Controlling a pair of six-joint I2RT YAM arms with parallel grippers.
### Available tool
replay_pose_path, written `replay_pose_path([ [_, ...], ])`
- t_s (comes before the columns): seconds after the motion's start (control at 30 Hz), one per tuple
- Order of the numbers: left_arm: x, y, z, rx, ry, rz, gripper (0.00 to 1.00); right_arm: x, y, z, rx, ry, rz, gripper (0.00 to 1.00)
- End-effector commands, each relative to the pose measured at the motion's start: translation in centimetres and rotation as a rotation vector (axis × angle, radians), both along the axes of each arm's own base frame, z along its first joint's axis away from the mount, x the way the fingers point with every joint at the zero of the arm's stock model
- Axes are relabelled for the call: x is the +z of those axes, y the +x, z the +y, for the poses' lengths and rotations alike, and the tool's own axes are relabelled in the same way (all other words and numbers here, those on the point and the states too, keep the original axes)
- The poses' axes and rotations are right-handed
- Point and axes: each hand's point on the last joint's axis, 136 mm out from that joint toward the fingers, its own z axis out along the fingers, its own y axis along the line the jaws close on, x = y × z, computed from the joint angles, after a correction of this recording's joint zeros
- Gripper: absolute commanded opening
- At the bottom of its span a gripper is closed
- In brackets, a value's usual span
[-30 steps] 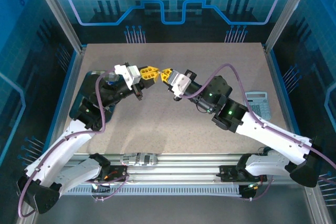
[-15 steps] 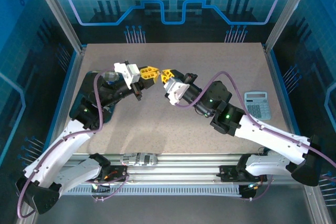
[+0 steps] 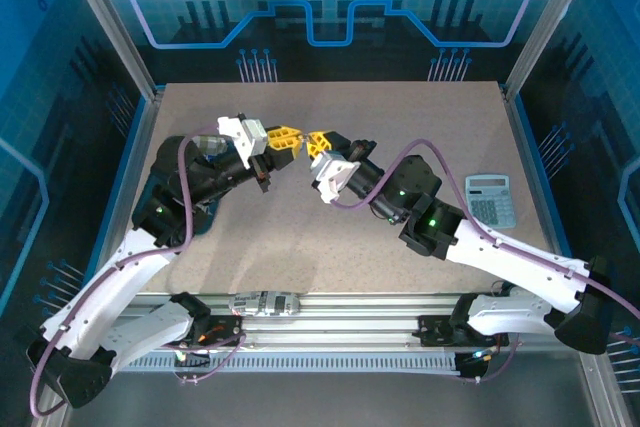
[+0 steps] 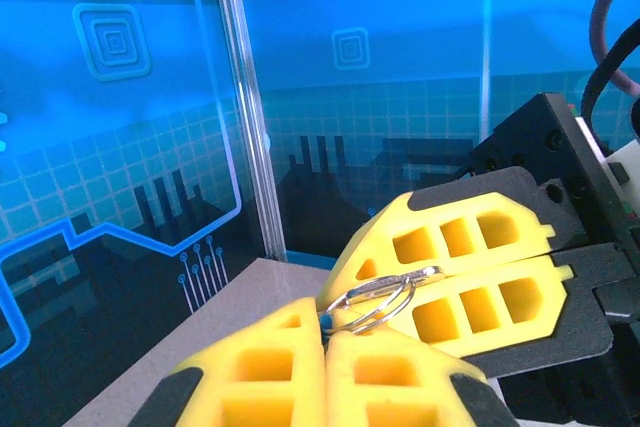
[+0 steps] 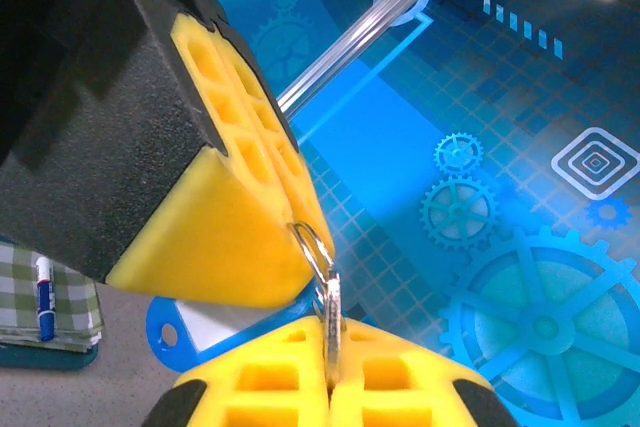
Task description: Remove the keys from the keyring
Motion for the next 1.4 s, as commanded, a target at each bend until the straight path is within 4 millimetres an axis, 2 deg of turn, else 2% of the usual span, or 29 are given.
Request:
replay_pose_path([
  [0.0,1.4,0.6,0.6,0.028,-0.062,0.06,0.0,-0.8,-3.2,2.0,0.168,-0.041,-0.049,0.0],
  [0.13,2.1,1.1,1.3,0.017,-0.122,0.107,0.0,-1.0,-3.0,1.5,0.152,-0.042,-0.094,0.0],
  [0.5,2.3,1.1,0.7,-0.029,-0.126,0.139,0.0,-0.5,-3.0,0.4,0.144,-0.029,-0.165,0.0],
  [0.7,2.2,1.0,0.3,-0.052,-0.115,0.164,0.0,-2.0,-2.7,1.8,0.123,-0.128,-0.215,0.0],
  [1.07,0.8,-0.4,-2.0,-0.133,-0.05,0.189,0.0,-2.4,-1.5,3.4,0.085,-0.15,-0.221,0.0],
  [1.17,0.3,-0.5,-2.4,-0.15,-0.042,0.211,0.0,-2.4,-0.9,3.3,0.086,-0.134,-0.181,0.0],
  [1.3,0.1,-0.3,-1.9,-0.121,-0.064,0.219,0.0,-0.9,-0.3,1.5,0.129,-0.015,-0.024,0.0],
  [1.37,0.0,0.0,-1.6,-0.107,-0.077,0.222,0.0,-0.8,-0.2,1.0,0.156,0.01,0.05,0.0],
])
